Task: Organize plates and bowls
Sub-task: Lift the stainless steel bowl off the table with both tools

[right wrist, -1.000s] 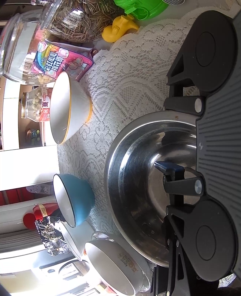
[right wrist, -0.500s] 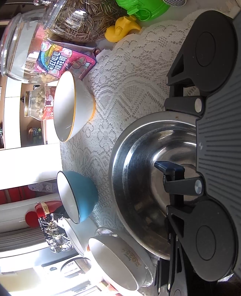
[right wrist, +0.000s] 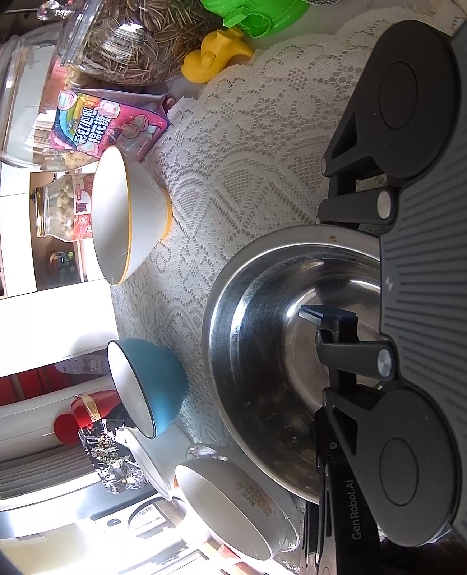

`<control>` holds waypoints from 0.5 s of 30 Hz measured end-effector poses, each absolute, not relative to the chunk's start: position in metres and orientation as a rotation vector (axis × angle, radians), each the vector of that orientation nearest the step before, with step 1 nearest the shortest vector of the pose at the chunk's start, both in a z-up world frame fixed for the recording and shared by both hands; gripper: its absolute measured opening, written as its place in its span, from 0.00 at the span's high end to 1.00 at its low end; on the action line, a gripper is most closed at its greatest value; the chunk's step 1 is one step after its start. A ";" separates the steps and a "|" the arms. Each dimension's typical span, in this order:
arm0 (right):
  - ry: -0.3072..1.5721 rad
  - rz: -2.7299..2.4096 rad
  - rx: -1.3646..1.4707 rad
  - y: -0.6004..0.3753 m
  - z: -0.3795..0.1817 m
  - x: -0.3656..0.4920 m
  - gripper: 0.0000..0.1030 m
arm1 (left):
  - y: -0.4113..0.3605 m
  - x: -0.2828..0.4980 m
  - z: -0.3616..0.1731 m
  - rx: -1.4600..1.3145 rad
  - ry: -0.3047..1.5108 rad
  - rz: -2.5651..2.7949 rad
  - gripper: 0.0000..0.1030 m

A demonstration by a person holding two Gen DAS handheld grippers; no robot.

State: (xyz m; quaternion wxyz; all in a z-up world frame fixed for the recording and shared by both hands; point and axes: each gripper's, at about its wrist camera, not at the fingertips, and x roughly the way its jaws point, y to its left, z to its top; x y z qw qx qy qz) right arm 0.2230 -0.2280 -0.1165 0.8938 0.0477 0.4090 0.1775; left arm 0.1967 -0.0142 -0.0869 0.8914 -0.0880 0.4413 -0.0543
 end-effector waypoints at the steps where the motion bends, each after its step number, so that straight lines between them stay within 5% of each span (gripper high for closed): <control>1: 0.847 0.367 0.099 -0.228 -0.117 0.223 0.73 | -0.014 0.197 -0.087 -0.186 0.915 -0.111 0.85; 15: 0.831 0.351 0.056 -0.223 -0.117 0.220 0.72 | -0.011 0.194 -0.090 -0.171 0.876 -0.151 0.85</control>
